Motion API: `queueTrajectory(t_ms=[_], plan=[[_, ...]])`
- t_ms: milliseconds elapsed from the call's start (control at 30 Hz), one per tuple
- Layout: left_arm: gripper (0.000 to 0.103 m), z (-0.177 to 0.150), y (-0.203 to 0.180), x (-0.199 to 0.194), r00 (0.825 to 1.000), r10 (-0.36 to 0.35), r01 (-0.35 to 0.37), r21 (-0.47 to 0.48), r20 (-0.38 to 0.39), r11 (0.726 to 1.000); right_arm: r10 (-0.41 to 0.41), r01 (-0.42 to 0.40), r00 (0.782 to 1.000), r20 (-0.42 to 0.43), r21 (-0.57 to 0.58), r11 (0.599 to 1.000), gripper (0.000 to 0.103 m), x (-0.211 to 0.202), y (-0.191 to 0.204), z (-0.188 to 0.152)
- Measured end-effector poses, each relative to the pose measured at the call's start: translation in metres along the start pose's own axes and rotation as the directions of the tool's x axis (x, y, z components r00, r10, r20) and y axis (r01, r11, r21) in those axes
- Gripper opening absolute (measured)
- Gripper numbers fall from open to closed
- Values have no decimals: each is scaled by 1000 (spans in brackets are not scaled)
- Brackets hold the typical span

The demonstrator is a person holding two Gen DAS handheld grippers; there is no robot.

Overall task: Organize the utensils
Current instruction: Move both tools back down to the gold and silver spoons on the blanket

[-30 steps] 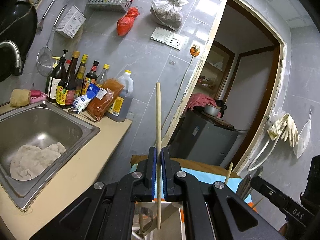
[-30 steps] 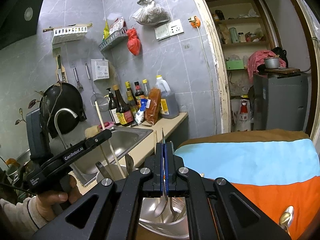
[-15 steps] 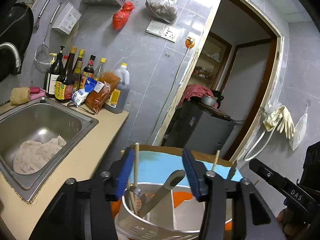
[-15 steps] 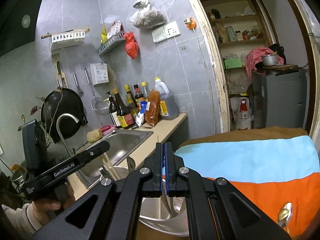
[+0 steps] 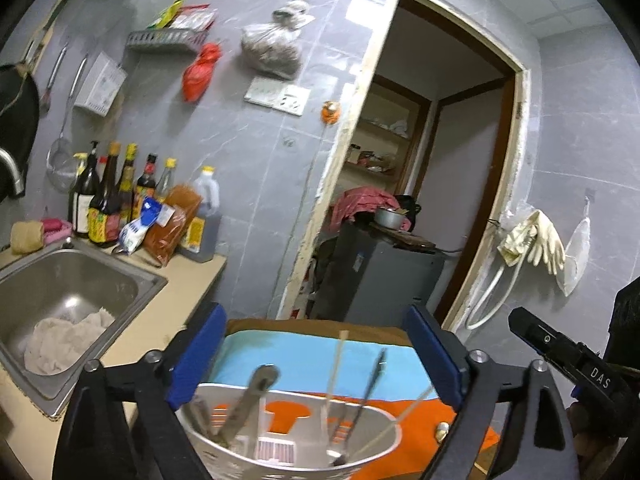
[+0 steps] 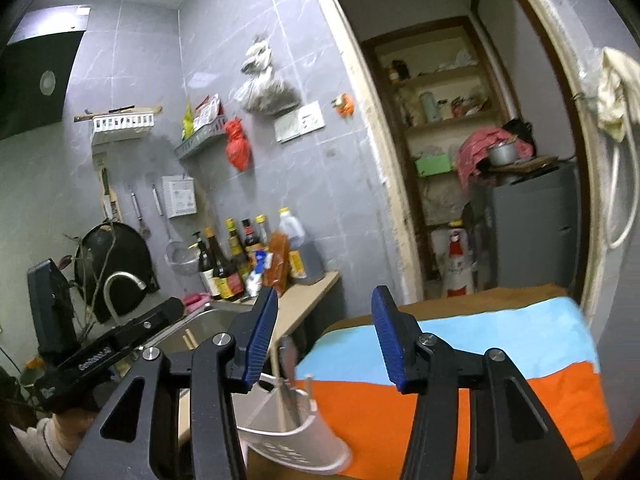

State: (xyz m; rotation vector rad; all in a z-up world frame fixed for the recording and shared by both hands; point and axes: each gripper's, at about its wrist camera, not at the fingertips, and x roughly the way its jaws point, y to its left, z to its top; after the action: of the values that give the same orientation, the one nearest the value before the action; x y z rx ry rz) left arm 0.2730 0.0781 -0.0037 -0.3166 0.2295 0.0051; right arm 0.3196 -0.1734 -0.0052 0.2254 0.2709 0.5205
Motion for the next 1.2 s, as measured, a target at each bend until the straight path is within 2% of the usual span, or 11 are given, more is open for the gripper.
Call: queueTrajectory(t_ms=[67, 133, 267, 333, 567, 767, 967, 1200], plan=[[100, -1, -12, -2, 1000, -9, 9, 15, 6, 1000, -26, 26, 999, 20, -14, 1000, 55, -12, -6, 5], [102, -3, -27, -2, 1000, -16, 15, 33, 9, 999, -50, 51, 998, 45, -20, 998, 72, -26, -14, 12], [102, -10, -60, 2, 1000, -27, 27, 78, -3, 997, -101, 103, 992, 78, -24, 994, 89, -49, -31, 20], [103, -15, -74, 5, 999, -38, 38, 92, -11, 995, -134, 137, 986, 95, -23, 990, 102, -61, -42, 24], [103, -34, -123, 16, 992, -108, 116, 139, -69, 983, -213, 215, 971, 107, -10, 977, 102, -94, -83, 28], [103, -58, -157, 28, 981, -151, 168, 146, -123, 975, -282, 283, 957, 73, 5, 959, 102, -112, -124, 23], [103, -84, -174, 43, 970, -152, 179, 137, -188, 974, -337, 337, 941, 10, 9, 941, 102, -123, -163, 7], [103, -114, -178, 66, 962, -120, 153, 119, -247, 981, -361, 365, 927, -103, 28, 931, 102, -120, -206, -30]])
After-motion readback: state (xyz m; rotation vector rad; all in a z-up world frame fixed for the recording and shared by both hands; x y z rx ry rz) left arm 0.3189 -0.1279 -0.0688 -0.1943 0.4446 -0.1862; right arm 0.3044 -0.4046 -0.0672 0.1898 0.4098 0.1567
